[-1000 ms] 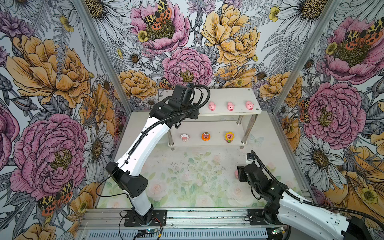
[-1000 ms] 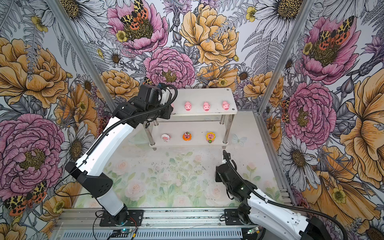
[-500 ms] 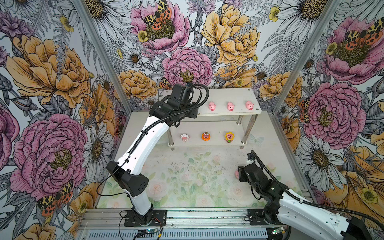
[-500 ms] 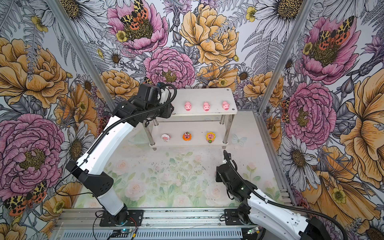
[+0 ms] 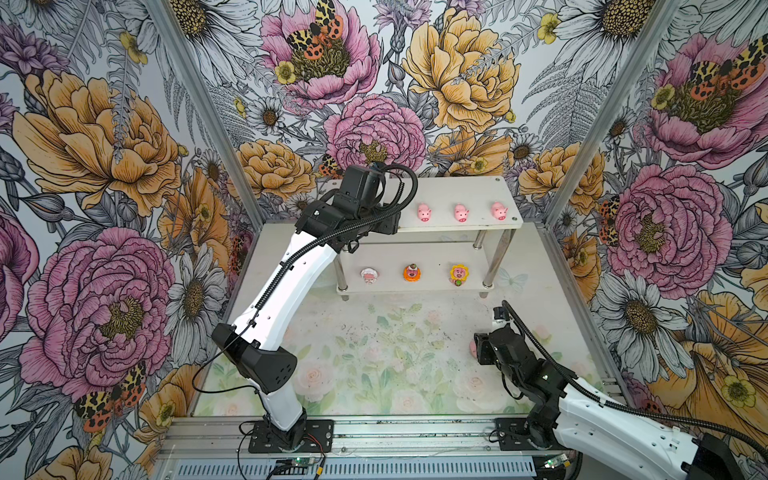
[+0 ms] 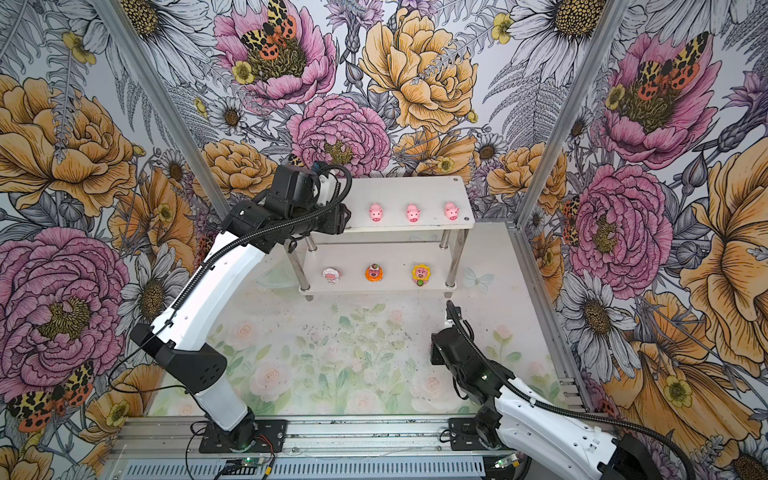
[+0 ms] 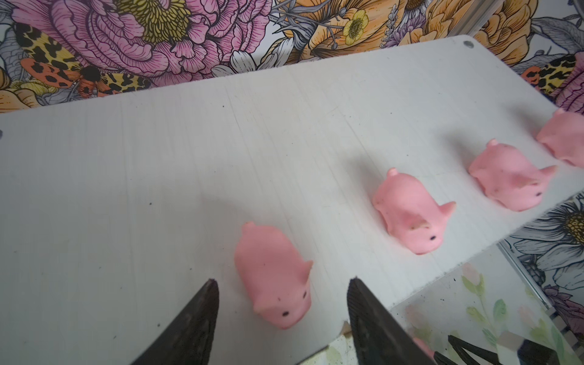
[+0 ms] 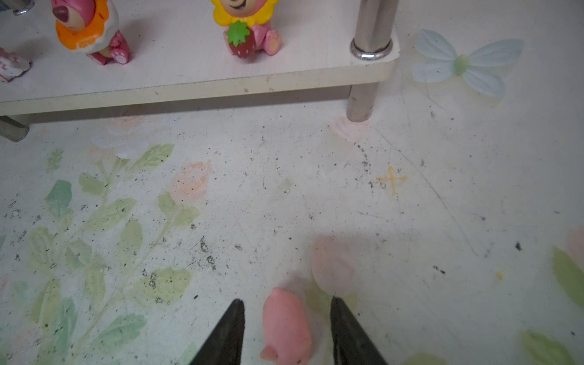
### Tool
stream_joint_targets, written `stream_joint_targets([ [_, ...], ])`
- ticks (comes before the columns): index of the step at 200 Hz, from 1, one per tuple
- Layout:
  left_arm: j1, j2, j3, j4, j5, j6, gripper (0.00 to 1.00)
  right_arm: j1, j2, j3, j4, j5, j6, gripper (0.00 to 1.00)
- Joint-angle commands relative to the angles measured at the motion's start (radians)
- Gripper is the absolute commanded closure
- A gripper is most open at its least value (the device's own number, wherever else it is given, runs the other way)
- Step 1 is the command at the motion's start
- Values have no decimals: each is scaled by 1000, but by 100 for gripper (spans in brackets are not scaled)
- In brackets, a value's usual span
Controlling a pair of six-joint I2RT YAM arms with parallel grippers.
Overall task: Place and organize the plastic toys onto the shelf
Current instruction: 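Carry the pink pig onto the top shelf beside the other pigs and release, then lower the left gripper back to the table and grasp another pink pig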
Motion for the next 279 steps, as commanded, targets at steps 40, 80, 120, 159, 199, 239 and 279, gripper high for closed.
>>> stream_joint_targets([
  [40,11,53,49,0,17,24,34,-10,-7,2,7,-16,17,54],
  [80,14,78,66,0,28,34,49,-10,-2,1,7,-17,18,54],
  [120,21,78,66,0,49,36,60,-11,-1,1,8,-16,19,54],
  [159,23,58,52,0,47,35,60,-11,0,2,8,-19,20,54],
  [199,23,46,58,-8,29,36,42,-12,0,7,3,-23,23,54],
  [239,0,-15,72,-8,-32,38,39,-13,20,54,-119,23,99,46],
  [279,-63,-163,14,-2,-235,65,39,-12,83,118,-229,-3,136,34],
])
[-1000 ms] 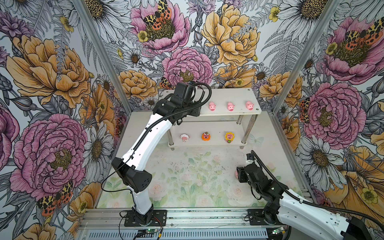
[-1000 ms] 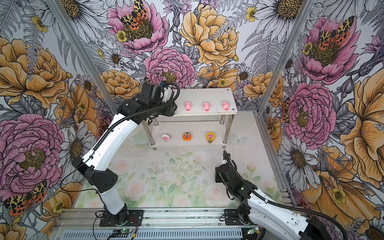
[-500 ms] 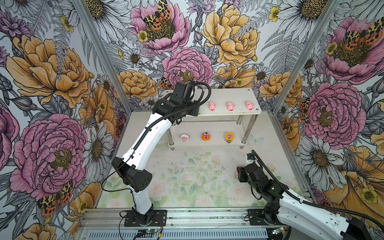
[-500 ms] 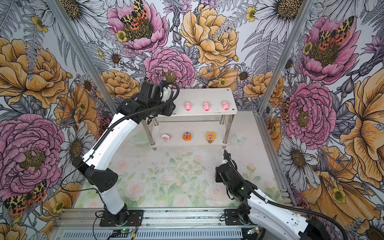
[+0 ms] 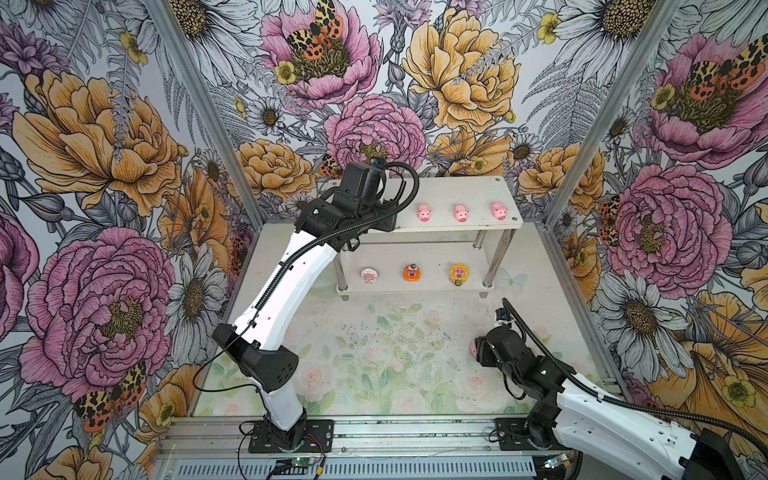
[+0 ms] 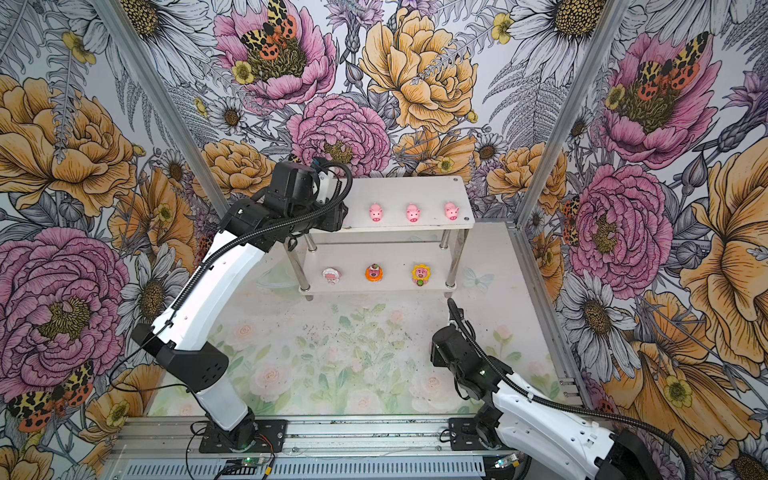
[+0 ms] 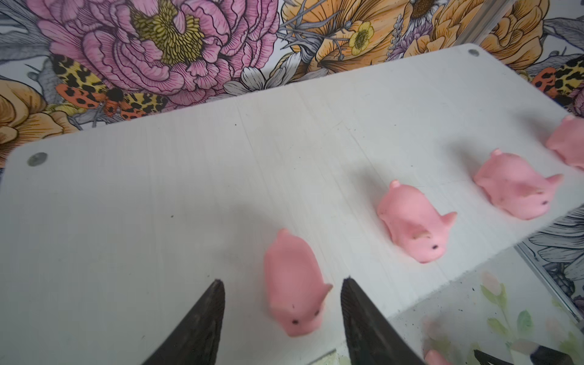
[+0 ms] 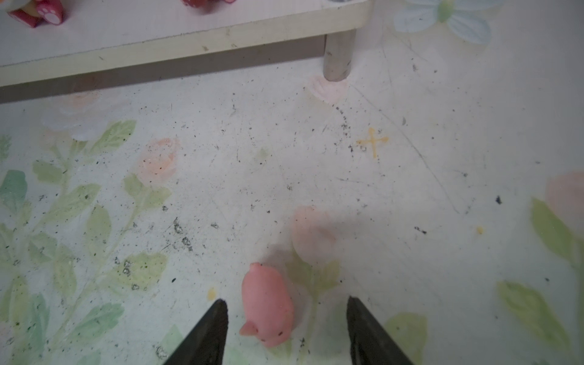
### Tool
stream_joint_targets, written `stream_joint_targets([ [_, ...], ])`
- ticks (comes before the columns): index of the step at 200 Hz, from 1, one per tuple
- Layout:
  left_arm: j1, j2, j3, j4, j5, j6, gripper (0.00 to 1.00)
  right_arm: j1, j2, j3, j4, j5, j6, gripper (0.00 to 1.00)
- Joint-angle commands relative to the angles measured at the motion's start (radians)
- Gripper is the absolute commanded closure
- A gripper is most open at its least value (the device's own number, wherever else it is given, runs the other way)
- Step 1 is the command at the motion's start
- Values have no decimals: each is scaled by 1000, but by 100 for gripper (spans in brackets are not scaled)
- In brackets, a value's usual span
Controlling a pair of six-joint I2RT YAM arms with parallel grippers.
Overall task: Place and organize the plastic toys onto the shelf
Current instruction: 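Lower the left gripper back to the table and grasp another pink pig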
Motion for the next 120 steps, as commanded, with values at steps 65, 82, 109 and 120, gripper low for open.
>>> stream_joint_targets([
  [65,-118,-521,-439,158,-223,-42,39,-3,218,77,38,-83,77,36],
  [82,-118,-595,-545,182,-214,-73,39,0,265,79,86,-89,85,36],
  [109,-119,-682,-700,220,-160,-110,39,8,347,89,176,-110,93,39],
  [120,-126,-712,-765,243,-127,-122,40,17,390,97,200,-120,98,43],
])
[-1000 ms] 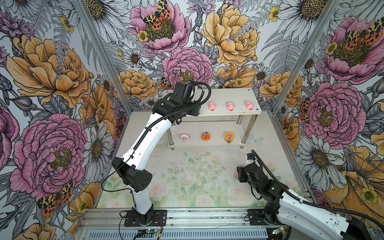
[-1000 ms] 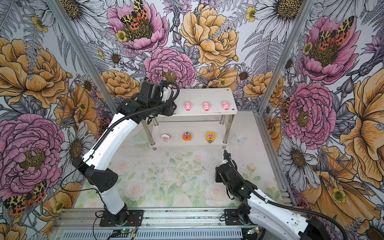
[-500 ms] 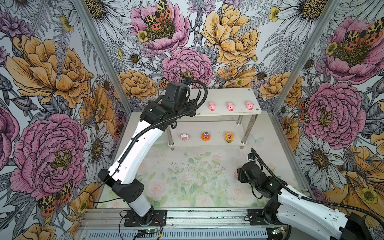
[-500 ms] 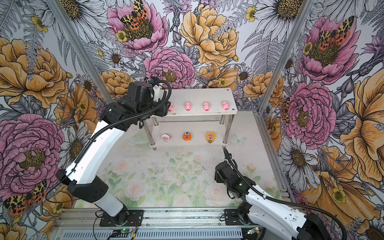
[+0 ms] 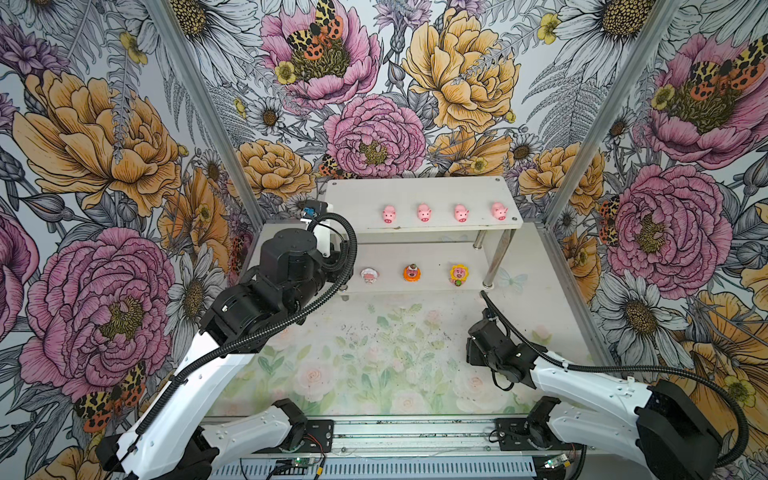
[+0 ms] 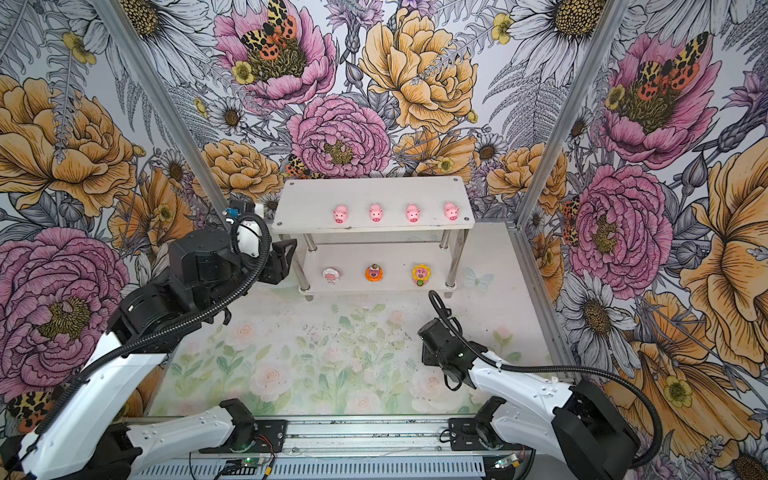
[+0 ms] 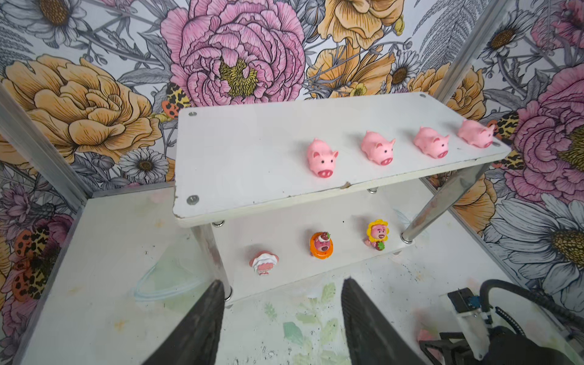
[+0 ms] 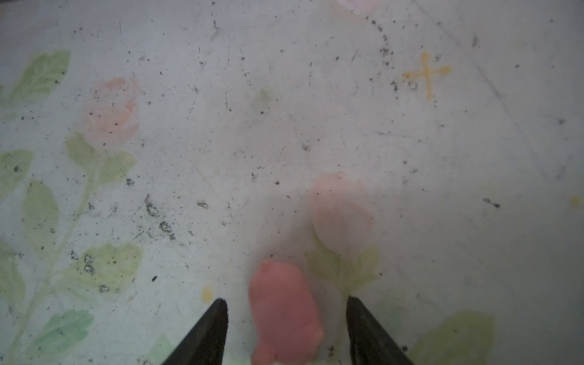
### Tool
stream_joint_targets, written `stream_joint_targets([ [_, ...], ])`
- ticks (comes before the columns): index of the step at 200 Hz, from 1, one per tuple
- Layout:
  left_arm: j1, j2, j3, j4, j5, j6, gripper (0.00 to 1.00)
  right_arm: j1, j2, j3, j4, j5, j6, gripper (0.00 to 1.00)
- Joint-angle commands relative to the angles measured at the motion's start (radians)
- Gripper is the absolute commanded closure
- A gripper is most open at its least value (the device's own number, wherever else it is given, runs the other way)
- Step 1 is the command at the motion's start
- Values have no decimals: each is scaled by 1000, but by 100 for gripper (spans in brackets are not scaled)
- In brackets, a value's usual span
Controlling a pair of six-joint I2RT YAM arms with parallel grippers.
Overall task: Place and organize the plastic toys onto the shelf
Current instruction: 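Lower the left gripper back to the table and grasp another pink pig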
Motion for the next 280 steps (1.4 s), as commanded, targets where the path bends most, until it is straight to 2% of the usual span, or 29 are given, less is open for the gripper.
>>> stream_joint_targets([
  [1,-14,-48,-109,68,59,-51,39,14,67,39,115,-30,28,43],
  [29,-51,-112,-234,98,73,-86,41,80,125,47,169,-15,53,54],
  [59,-102,-176,-399,149,88,-145,47,172,134,57,226,0,110,64],
  [107,-198,-260,-683,227,85,-294,48,259,198,105,360,-25,177,72],
  [139,-245,-279,-799,302,91,-366,47,284,322,173,380,-29,201,70],
  [145,-251,-276,-814,315,94,-376,47,286,339,175,391,-28,208,65],
  [151,-255,-268,-826,330,98,-386,46,288,350,171,413,-32,212,56],
  [171,-263,-225,-861,391,117,-422,35,288,355,165,431,-25,207,44],
  [193,-286,-143,-885,453,122,-454,30,287,292,148,406,15,188,39],
  [218,-321,-42,-904,551,117,-487,25,248,124,122,297,88,136,37],
  [235,-343,42,-904,629,131,-510,21,175,-17,93,202,110,93,38],
  [255,-372,170,-867,678,133,-527,20,51,-161,57,104,84,50,40],
  [280,-397,346,-784,702,157,-547,19,-43,-252,36,16,26,8,40],
])
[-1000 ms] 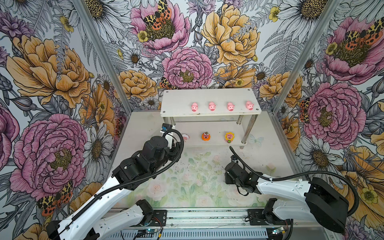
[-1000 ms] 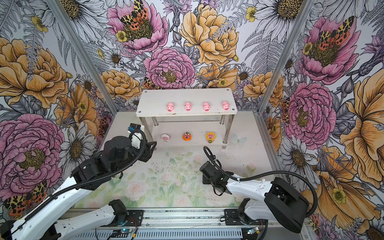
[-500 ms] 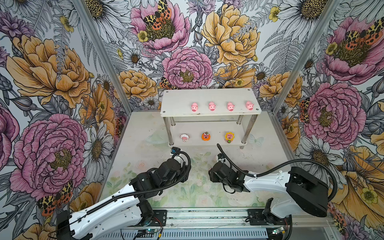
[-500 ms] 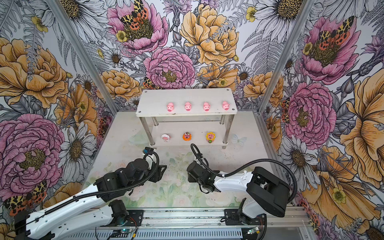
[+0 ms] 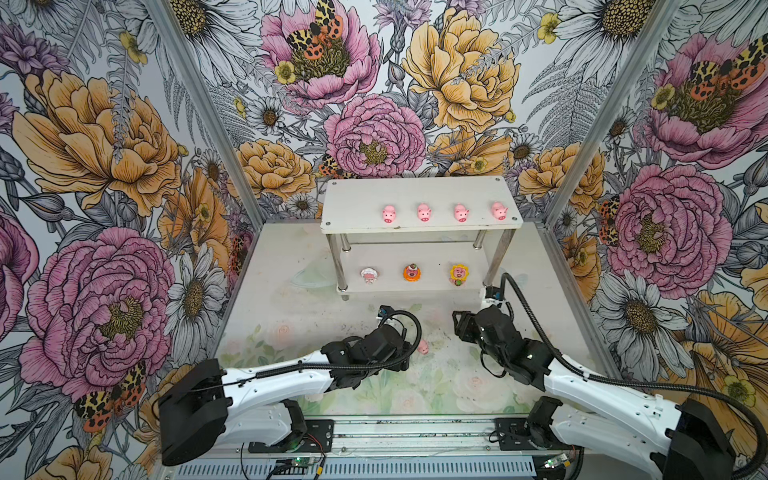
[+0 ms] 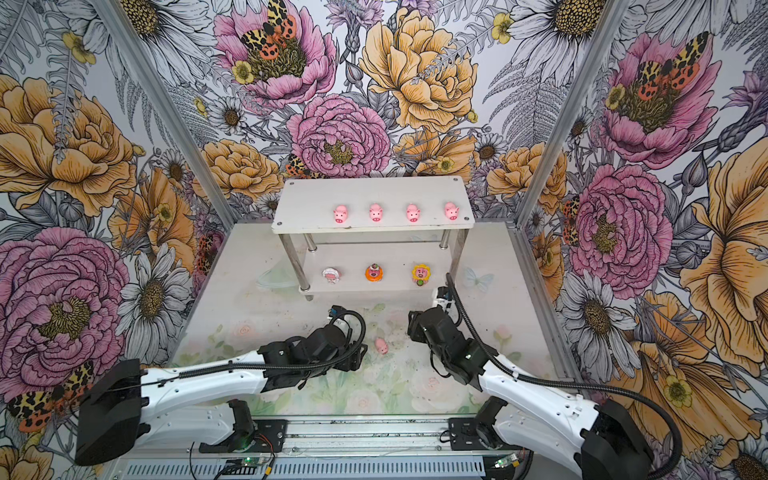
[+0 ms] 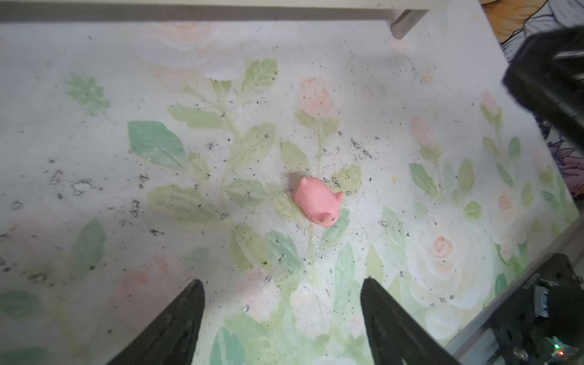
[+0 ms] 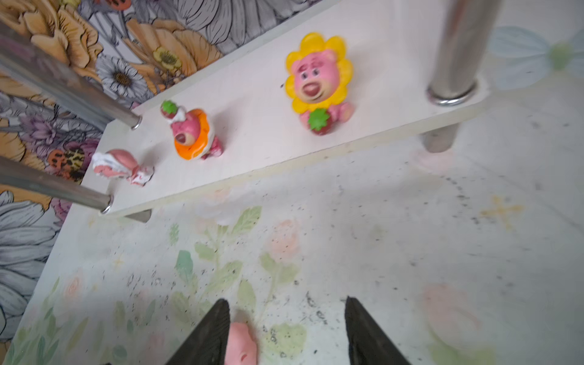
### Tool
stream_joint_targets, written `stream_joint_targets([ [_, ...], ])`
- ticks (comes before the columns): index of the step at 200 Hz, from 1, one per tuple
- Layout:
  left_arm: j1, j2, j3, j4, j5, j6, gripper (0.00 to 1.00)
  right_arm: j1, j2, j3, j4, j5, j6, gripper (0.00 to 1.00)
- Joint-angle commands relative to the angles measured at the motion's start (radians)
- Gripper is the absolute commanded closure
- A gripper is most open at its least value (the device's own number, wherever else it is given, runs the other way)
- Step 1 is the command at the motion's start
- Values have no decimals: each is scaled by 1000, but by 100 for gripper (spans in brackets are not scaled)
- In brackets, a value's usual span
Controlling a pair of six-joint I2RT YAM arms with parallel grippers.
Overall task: Place and organize the plastic toys onto the shelf
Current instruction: 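Lower the left gripper back to the table and grasp another pink pig, then lift the pink pig with the left gripper toward the shelf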
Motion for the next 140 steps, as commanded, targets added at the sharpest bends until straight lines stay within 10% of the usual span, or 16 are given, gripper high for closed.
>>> stream_joint_targets([
  [1,-21,134,88,93,36,-40,19,-61,-54,-33,-156,-33,-74,40],
  [62,-12,416,208,149,120,-114,20,-106,-86,-57,-169,-112,-123,39],
  [140,16,555,313,145,173,-107,48,-131,-98,-84,-168,-125,-166,39],
])
